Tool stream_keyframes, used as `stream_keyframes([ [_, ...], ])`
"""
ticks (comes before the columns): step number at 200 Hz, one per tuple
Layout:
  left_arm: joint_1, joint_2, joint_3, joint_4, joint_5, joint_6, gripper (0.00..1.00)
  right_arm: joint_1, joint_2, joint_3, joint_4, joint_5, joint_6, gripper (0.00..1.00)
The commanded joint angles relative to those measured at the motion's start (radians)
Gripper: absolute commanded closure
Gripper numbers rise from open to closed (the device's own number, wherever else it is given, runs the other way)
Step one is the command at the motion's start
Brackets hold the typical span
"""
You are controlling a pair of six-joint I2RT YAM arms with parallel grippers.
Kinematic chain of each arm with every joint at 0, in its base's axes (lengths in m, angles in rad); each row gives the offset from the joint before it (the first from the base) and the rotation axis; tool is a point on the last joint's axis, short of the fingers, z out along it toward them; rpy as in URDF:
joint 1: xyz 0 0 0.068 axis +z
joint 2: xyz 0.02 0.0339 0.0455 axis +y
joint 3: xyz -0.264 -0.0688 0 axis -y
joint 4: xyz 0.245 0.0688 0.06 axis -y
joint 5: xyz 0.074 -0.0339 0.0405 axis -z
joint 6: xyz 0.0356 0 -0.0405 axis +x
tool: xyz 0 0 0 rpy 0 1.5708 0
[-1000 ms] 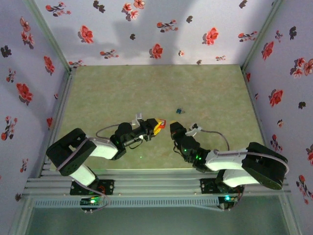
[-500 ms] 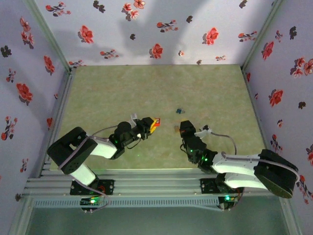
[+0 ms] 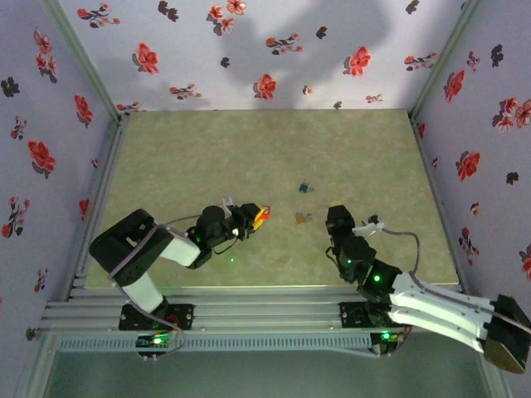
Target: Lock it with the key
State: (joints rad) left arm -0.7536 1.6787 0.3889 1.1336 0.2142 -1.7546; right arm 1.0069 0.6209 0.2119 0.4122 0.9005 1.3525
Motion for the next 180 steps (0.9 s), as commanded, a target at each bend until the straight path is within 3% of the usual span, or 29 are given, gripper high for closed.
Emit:
stream_keyframes([
  [1, 0.016, 0.018, 0.019, -0.01, 0.053, 0.06, 1.0, -0.018, -0.097, 0.039, -0.26, 0.049, -0.051, 1.0],
  [34, 0.031, 0.03, 0.04, -0.058, 0.108, 0.099, 1.0, -0.029, -0.179, 0.088, -0.43, 0.032, -0.101, 1.0],
  [83, 0.055, 0.014, 0.067, -0.189, 0.174, 0.184, 1.0, -0.055, -0.156, 0.192, -0.569, -0.055, -0.215, 1.0],
  [180, 0.108, -0.072, 0.252, -0.725, 0.357, 0.541, 1.0, -0.117, -0.032, 0.394, -0.804, -0.259, -0.377, 1.0],
])
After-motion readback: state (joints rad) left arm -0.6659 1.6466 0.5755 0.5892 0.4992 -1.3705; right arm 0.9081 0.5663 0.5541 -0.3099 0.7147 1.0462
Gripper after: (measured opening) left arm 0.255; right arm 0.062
